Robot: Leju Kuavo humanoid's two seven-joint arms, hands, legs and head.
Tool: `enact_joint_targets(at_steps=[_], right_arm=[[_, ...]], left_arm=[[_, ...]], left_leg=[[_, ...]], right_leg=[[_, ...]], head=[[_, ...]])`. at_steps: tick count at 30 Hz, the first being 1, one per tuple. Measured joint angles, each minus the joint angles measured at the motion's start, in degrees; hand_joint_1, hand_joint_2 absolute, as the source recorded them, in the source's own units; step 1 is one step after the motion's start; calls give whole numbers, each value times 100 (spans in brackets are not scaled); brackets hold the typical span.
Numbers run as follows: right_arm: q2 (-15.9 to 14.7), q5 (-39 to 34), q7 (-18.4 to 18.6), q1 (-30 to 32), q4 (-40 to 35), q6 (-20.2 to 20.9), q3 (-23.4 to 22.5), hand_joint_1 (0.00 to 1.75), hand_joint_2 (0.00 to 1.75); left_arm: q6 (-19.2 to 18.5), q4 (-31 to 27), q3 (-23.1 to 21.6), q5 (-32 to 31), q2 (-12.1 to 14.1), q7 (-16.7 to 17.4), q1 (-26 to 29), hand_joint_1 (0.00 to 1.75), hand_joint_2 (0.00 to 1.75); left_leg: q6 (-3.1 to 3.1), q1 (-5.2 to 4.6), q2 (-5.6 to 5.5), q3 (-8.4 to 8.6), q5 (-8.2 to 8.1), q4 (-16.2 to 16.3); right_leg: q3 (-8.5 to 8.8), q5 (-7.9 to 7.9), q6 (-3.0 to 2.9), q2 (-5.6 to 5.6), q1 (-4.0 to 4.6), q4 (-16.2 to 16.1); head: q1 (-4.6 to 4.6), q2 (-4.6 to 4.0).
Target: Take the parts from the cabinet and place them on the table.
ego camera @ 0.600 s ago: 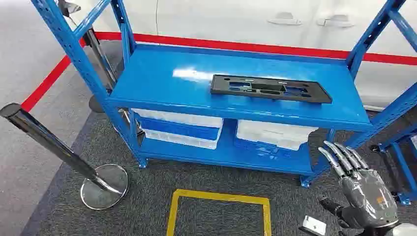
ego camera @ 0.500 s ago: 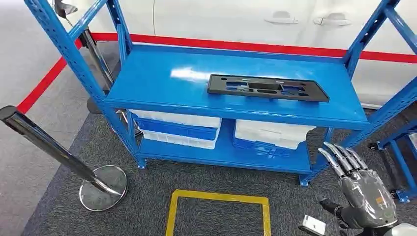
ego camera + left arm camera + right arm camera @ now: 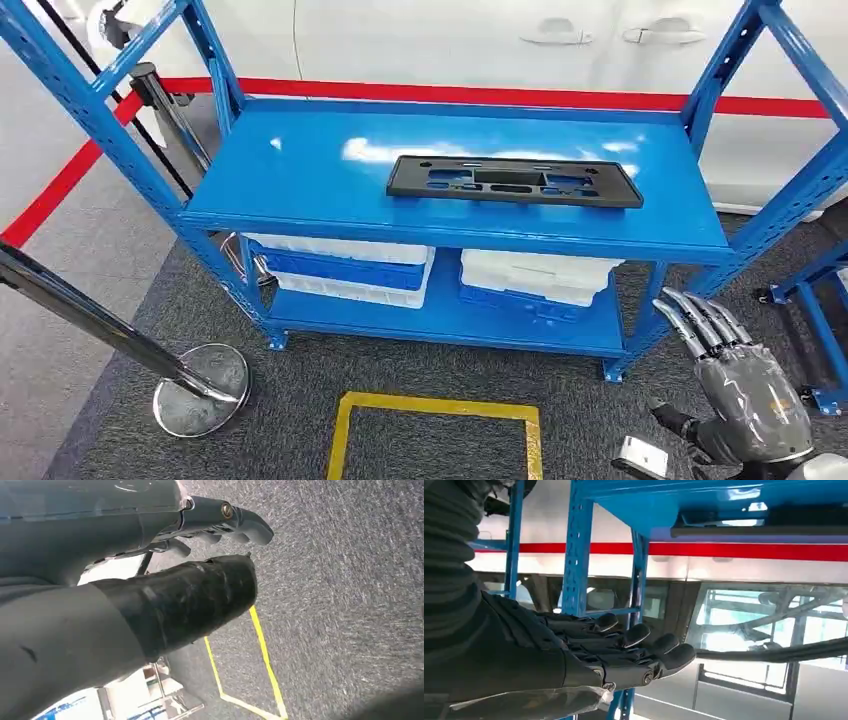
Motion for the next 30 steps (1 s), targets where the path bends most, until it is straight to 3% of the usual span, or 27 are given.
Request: enact_joint_targets(at_steps=[1,2,3,4,5,7,8,9,10,12,13,14,15,16,18,19,20,23,25,26,28,29,30], right_arm=[[0,17,-33,-10,0,11,-17,0,175],[0,28,-59,-45,0,41,-22,0,175],[0,42,-66,-85,0,66,-22,0,175],[13,48,-65,-103,2,81,-20,0,175],[11,50,-65,-155,2,96,-20,0,175],[24,63,-65,-164,4,96,-17,0,175],[24,83,-65,-204,0,103,-17,0,175],[26,103,-63,-253,-4,127,-15,0,175],[33,138,-44,-337,-2,189,0,0,175],[57,201,24,-551,22,335,77,0,175],[87,253,89,-649,65,413,157,0,175],[120,344,158,-804,131,479,252,0,175],[168,468,265,-1017,230,593,385,0,175],[214,558,361,-1265,333,698,510,0,175],[343,643,526,-1672,583,907,788,0,175],[411,654,573,-1868,698,964,890,0,175],[516,654,654,-2110,857,1012,1074,0,175],[735,651,804,-2575,1148,1014,1454,0,175],[841,647,828,-2742,1254,1012,1604,0,175],[879,640,855,-2827,1290,1012,1655,0,175],[933,634,885,-2912,1364,1010,1744,0,175],[972,625,885,-2932,1396,1010,1785,0,175],[1006,616,887,-2963,1425,1012,1814,0,175]], left_arm=[[-4,0,-13,0,0,2,2,0,0],[-4,0,-39,0,0,9,4,0,0],[-4,2,-57,0,4,13,11,0,0],[-7,24,-72,0,48,18,16,0,0],[-9,24,-76,0,13,17,-11,0,0],[-11,24,-83,0,17,17,-18,0,0],[-13,24,-90,-2,15,17,-16,0,0],[-22,24,-96,-2,6,17,-10,0,0],[-28,24,-116,-7,-2,17,-4,0,0],[-41,24,-131,-26,2,13,-11,0,0],[-59,24,-146,-54,4,9,-15,0,0],[-74,24,-179,-72,7,9,-23,0,0],[-90,24,-225,-107,7,7,-27,0,0],[-101,24,-262,-131,7,0,-34,0,0],[-125,24,-334,-184,7,-30,-66,0,0],[-129,26,-365,-190,29,-39,-60,0,0],[-129,26,-391,-190,42,-77,-86,0,0],[-129,26,-461,-192,55,-120,-111,0,0],[-129,26,-507,-192,79,-131,-114,0,0],[-129,26,-509,-192,79,-131,-112,0,0],[-129,26,-514,-192,79,-140,-115,0,0],[-129,26,-520,-192,81,-142,-113,0,0],[-131,26,-527,-192,81,-142,-107,0,0]], left_leg=[[57,-32,-1,94,285,-326],[147,-79,-2,293,649,-865],[259,-127,-9,456,914,-1336],[353,-146,9,532,834,-1391],[345,-170,6,589,844,-1545],[339,-206,0,601,789,-1604],[341,-169,-2,655,810,-1712],[311,-118,13,749,857,-1842],[321,-117,14,807,857,-1900],[336,-109,34,831,842,-1909],[335,-109,37,836,825,-1907],[330,-108,37,850,803,-1905],[314,-100,35,878,780,-1897],[288,-88,36,917,743,-1886],[213,-52,34,1005,644,-1831],[162,-43,26,992,608,-1834],[107,-86,20,970,559,-1746],[42,-83,25,999,568,-1801],[-14,-55,19,946,418,-1595],[-34,-55,18,748,252,-1213],[-60,-45,19,175,-76,-259],[-66,-46,19,-48,-95,44],[-60,-45,20,-149,30,85]], right_leg=[[46,-27,-10,9,28,-1],[106,-61,-16,21,63,-4],[153,-91,-18,28,75,-11],[133,-113,-5,19,83,-23],[125,-128,23,42,90,-16],[112,-118,75,18,22,-50],[155,-115,123,13,52,-99],[171,-154,141,4,20,-48],[99,-250,154,4,27,119],[-378,-603,204,9,-4,931],[-625,-706,234,8,-32,1306],[-817,-696,264,6,-60,1535],[-858,-521,296,3,-88,1477],[-773,-248,320,-2,-111,1192],[-375,363,353,-12,-157,251],[-294,224,342,1,-140,139],[-224,215,276,17,-92,-16],[-265,195,176,28,-84,47],[-160,180,81,0,-113,-38],[-129,164,51,-14,-110,-44],[-100,124,4,-35,-80,-44],[-79,99,0,-38,-68,-44],[-47,73,-3,-33,-59,-44]], head=[[0,0],[0,0],[0,0],[9,0],[2,0],[4,0],[4,0],[9,0],[7,0],[7,0],[7,0],[7,0],[7,0],[7,0],[7,0],[7,0],[7,0],[7,0],[7,0],[7,0],[7,0],[7,0],[7,0]])
